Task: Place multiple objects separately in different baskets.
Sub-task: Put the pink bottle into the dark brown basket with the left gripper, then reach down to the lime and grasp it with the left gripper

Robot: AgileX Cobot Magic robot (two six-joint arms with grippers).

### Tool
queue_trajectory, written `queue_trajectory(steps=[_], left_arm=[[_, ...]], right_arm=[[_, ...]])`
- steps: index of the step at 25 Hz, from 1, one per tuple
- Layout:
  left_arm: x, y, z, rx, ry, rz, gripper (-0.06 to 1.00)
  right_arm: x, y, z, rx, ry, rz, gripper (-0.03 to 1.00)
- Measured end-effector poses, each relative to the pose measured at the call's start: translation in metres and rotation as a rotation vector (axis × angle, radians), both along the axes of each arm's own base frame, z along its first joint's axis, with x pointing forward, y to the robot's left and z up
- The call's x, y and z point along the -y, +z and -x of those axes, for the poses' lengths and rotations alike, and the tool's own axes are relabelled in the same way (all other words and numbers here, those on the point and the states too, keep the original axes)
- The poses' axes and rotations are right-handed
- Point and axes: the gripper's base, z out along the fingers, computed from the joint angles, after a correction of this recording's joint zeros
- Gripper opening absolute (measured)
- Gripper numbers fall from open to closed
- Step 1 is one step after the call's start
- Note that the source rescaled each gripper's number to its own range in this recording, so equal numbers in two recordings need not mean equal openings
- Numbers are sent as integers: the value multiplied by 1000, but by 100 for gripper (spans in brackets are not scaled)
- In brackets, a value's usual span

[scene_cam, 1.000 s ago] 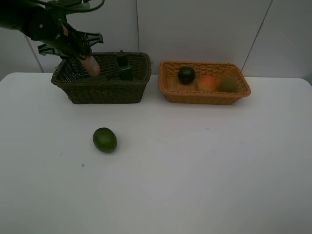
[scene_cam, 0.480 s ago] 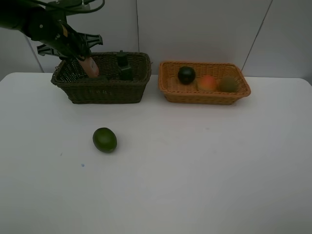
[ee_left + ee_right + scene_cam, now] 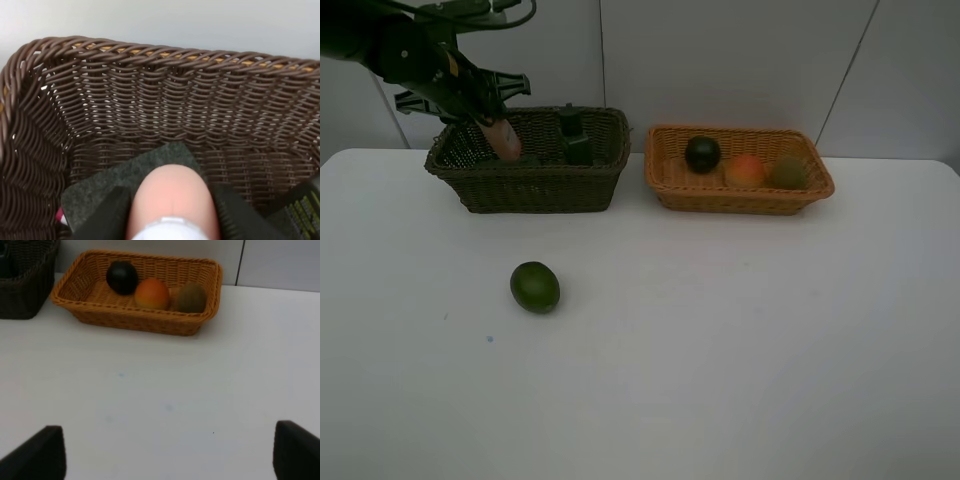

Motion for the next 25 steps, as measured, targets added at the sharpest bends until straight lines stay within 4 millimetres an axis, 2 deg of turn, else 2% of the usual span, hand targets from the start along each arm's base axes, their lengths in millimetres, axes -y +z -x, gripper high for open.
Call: queue_trajectory(steps=[1, 3, 4, 6, 10, 21, 25], left_arm=[[0, 0, 0, 1, -7, -7, 30], [-1, 0, 0, 1, -21, -26, 74], [-3, 0, 0, 1, -22, -31, 85], [-4, 0, -1, 0, -21, -32, 96], [-5, 0, -1, 1, -24, -37, 100], [-5, 0, 0, -5, -21, -40, 100], [-7, 12, 4, 1, -11, -48, 100]], right_arm=[[0, 0, 0, 0, 0, 0, 100], [0, 0, 0, 0, 0, 0, 100], [0, 0, 0, 0, 0, 0, 100], [0, 0, 0, 0, 0, 0, 100], [0, 0, 0, 0, 0, 0, 100], [0, 0, 0, 0, 0, 0, 100], [0, 0, 0, 0, 0, 0, 100]])
